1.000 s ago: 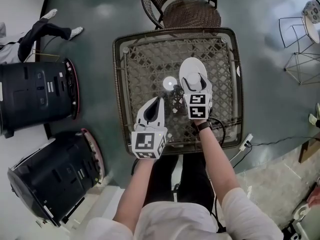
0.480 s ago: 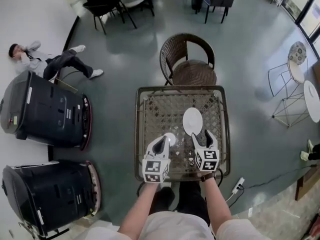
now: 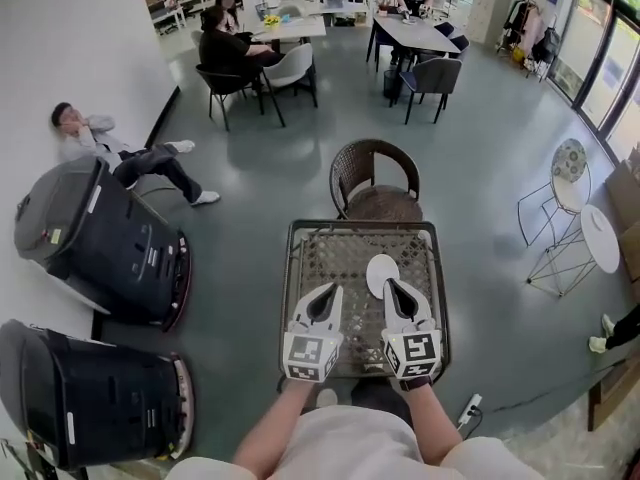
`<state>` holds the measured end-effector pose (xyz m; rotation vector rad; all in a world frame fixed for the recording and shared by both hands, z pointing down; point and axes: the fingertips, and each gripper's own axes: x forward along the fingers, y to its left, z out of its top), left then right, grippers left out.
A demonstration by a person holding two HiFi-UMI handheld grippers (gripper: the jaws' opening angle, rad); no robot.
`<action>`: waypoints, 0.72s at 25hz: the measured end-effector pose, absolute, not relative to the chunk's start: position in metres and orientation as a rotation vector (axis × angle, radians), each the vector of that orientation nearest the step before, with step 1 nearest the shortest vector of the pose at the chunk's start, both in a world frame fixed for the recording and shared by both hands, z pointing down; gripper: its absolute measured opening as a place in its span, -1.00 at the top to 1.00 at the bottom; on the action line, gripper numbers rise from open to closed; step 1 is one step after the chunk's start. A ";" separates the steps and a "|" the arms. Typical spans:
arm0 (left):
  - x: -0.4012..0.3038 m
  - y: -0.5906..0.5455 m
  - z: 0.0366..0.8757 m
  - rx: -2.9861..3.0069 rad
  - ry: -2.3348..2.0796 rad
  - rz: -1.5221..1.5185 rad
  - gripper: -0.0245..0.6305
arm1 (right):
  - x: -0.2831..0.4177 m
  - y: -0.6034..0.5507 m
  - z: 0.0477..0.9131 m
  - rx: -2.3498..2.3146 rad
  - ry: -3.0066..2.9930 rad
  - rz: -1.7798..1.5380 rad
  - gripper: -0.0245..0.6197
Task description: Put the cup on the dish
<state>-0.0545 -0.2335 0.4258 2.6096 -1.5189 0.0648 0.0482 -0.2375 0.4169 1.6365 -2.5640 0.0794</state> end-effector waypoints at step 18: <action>-0.073 -0.194 0.322 2.693 -1.651 -0.198 0.91 | 0.031 -0.194 0.317 1.811 -2.650 -0.031 0.93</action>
